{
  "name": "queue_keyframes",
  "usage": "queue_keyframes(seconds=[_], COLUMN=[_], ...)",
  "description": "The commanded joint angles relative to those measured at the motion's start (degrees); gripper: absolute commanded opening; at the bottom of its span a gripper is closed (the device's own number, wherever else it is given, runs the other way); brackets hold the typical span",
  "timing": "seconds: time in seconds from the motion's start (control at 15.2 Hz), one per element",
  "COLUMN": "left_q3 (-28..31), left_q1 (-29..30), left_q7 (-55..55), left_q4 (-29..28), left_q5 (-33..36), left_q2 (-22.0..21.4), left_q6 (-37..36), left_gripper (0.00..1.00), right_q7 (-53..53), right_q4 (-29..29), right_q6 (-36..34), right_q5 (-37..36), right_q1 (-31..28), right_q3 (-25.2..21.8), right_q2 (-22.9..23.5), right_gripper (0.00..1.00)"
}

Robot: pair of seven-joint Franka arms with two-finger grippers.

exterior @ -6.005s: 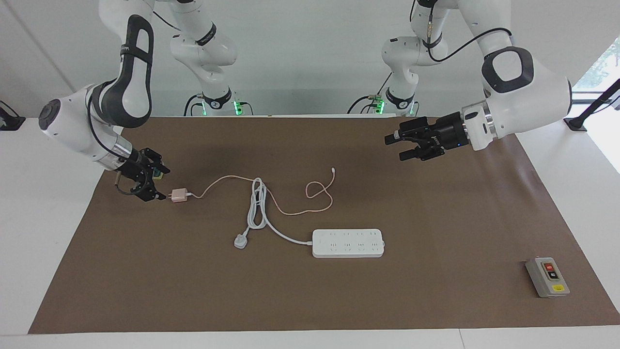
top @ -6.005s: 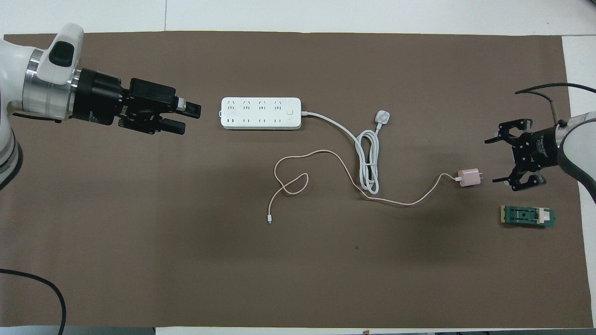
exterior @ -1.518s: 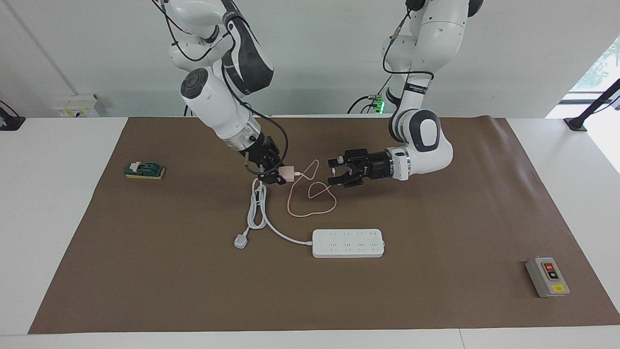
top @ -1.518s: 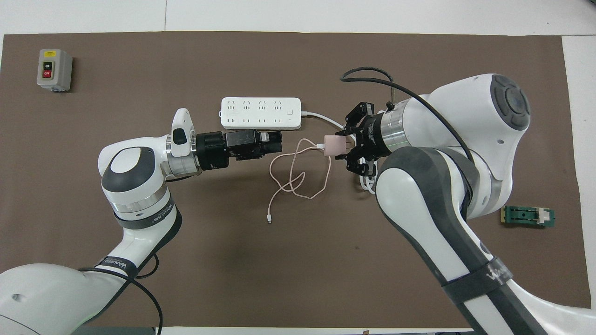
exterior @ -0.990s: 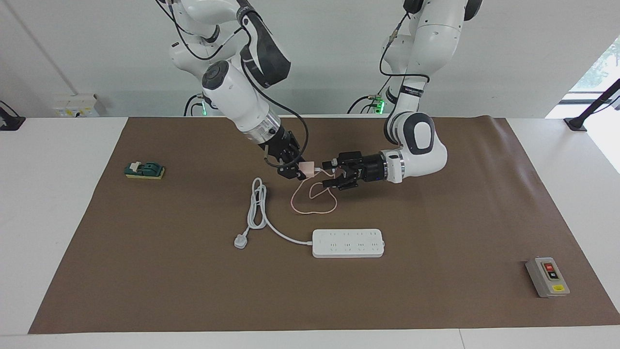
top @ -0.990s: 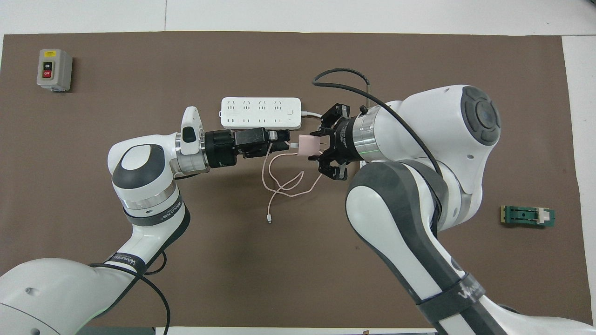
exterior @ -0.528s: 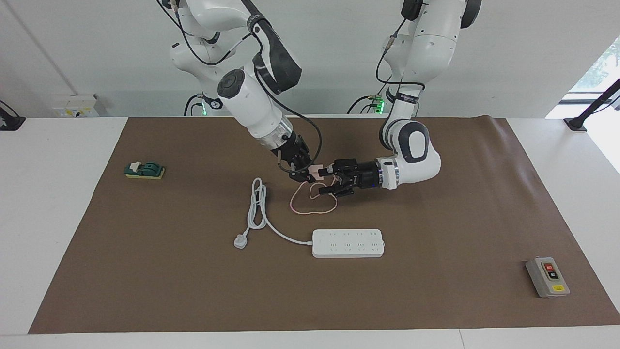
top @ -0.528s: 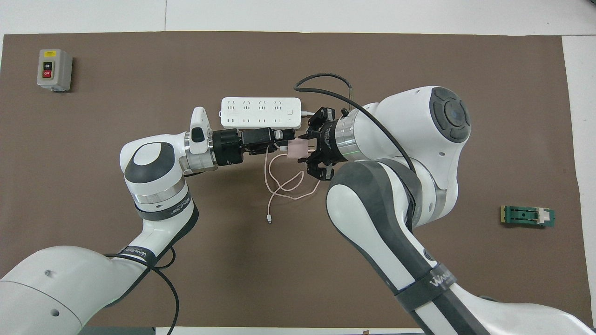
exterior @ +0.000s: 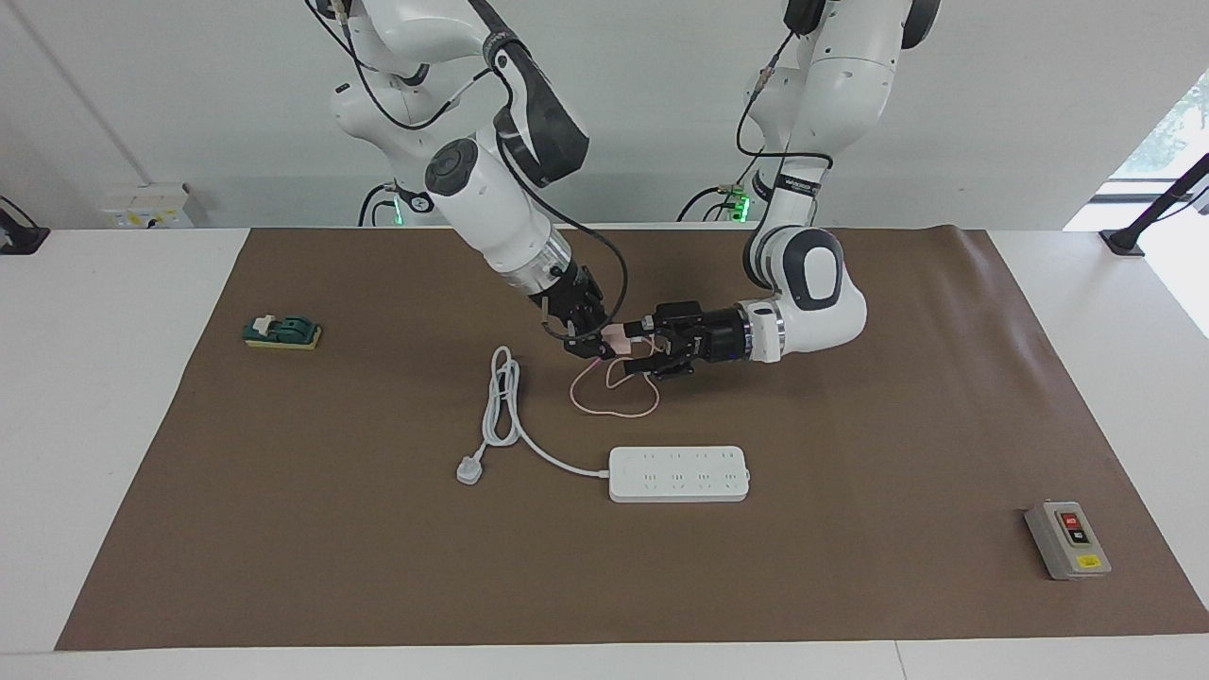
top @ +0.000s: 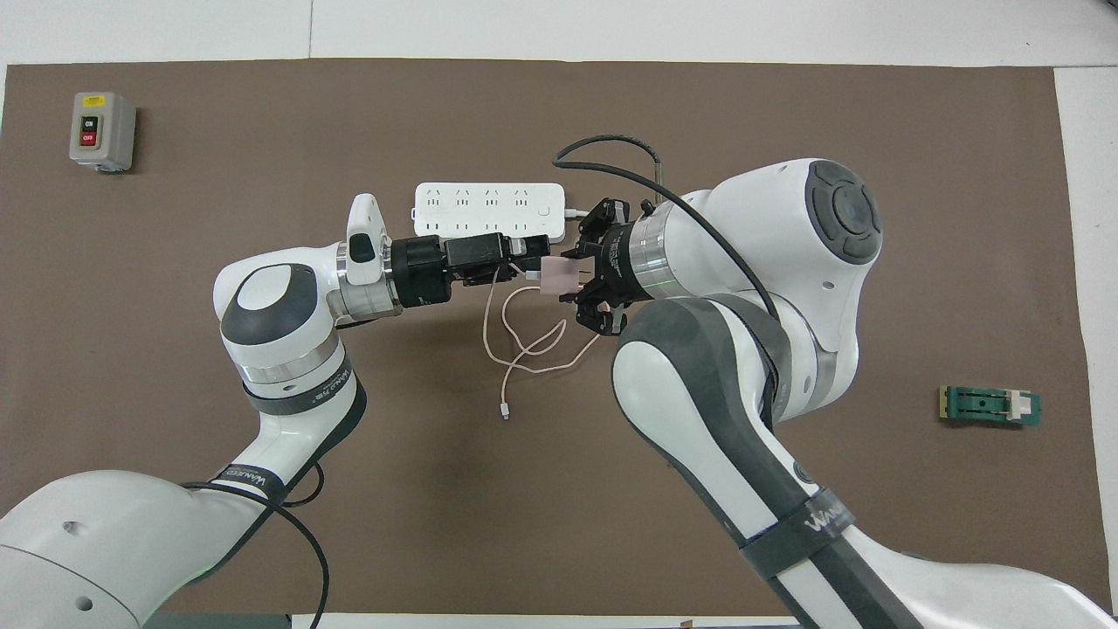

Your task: Plug charger into power strip

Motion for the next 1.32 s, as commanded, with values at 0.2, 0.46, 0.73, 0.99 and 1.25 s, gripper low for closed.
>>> queue_keyframes(seconds=[0.2,0.46,0.73,0.99,1.25], left_q3=[0.33,0.33,0.33,0.33,0.33], left_q1=[-0.27,-0.36,-0.36,-0.09,0.00], left_q7=[-0.06,0.03,0.29,3.72,3.37], left_q4=[-2.77,-2.77,-2.68,-2.68,-2.68], left_q5=[-0.76,-0.85,-0.67,-0.67,-0.67], left_q2=[-2.48,-2.39,-2.05,-1.43,-1.60], left_q6=[-0.51,-0.51,-0.59,-1.03,-1.21], left_gripper=[0.97,0.89,0.44,0.00,0.00], right_q7=[0.98,0.98,0.89,0.89,0.89], right_q4=[1.36,1.36,1.36,1.19,1.01], right_q6=[-0.03,0.06,0.23,0.23,0.23], right_q5=[0.36,0.36,0.36,0.36,0.36], right_q1=[-0.54,-0.63,-0.63,-0.63,-0.72], right_q3=[0.17,0.17,0.17,0.17,0.17], right_q2=[0.63,0.72,0.72,0.72,0.81], right_gripper=[0.00,0.00,0.00,0.00,0.00])
